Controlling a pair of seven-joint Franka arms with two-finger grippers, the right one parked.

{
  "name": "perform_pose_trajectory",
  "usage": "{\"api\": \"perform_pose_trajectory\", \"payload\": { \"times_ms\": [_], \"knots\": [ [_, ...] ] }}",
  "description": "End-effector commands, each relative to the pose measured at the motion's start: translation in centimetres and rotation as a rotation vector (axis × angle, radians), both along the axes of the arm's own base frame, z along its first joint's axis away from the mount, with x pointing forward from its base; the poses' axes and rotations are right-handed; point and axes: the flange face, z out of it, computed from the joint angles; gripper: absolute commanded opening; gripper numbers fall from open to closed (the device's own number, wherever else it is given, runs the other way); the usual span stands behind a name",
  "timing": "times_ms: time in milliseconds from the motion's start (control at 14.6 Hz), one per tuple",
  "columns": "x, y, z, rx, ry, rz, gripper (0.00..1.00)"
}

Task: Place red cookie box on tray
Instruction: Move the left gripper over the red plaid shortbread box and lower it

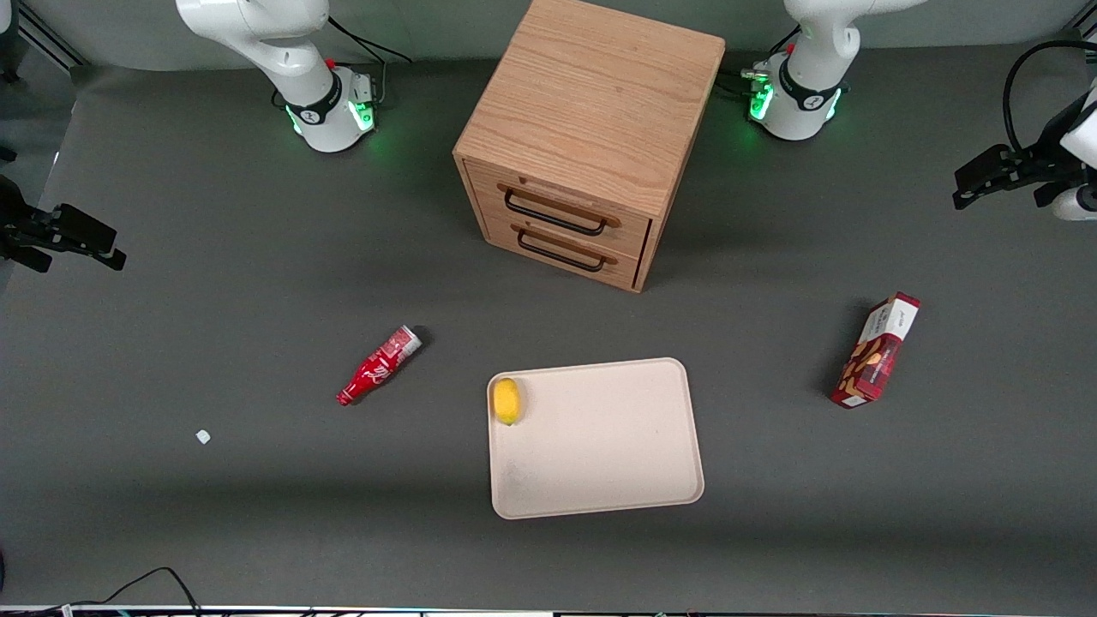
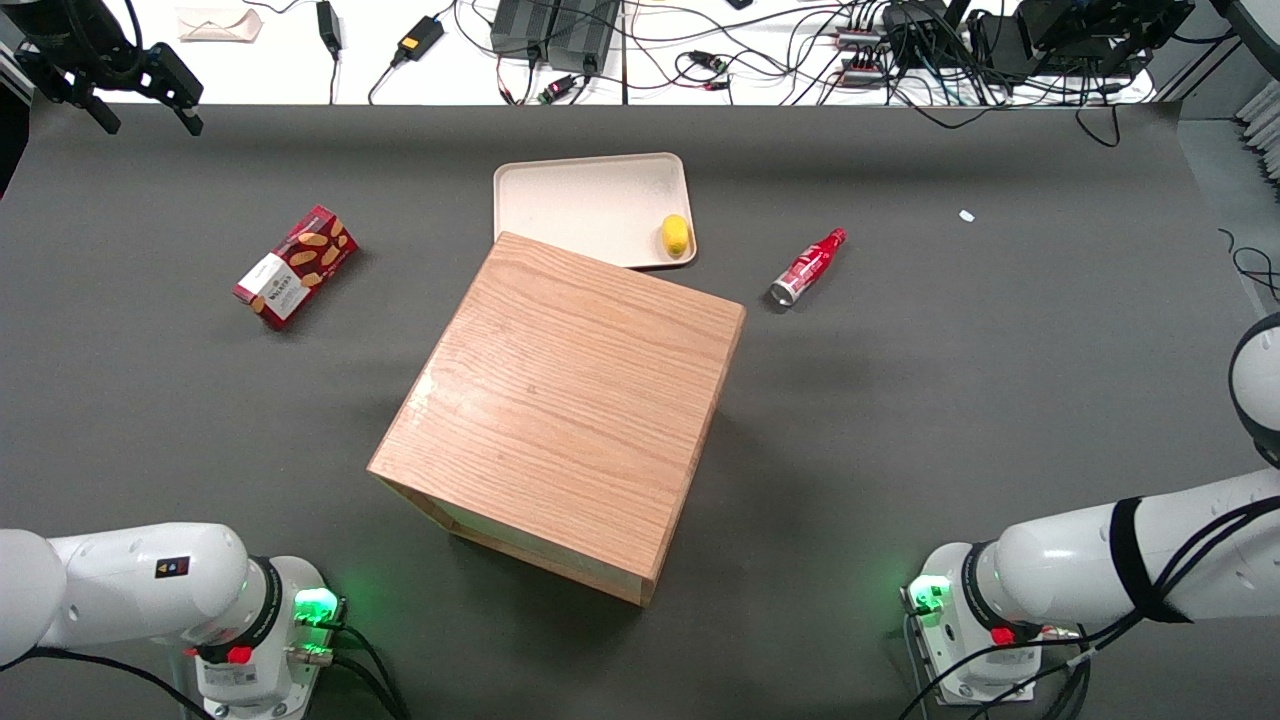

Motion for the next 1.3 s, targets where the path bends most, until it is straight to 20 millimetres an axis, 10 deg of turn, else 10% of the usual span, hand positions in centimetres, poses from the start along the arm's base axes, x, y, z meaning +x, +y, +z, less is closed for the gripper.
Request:
{"api": "perform_pose_trajectory", "payload": {
  "times_ms": [0,410,1231],
  "knots": [
    [0.4,0.0,0.3,0.003,0.001,-0.003,1.00],
    [2.7,-0.1,-3.7,-0.007,0.049,-0.102,1.00],
    [8.3,2.3,-26.1,0.001,0.004,-0.337,1.00]
  ]
}}
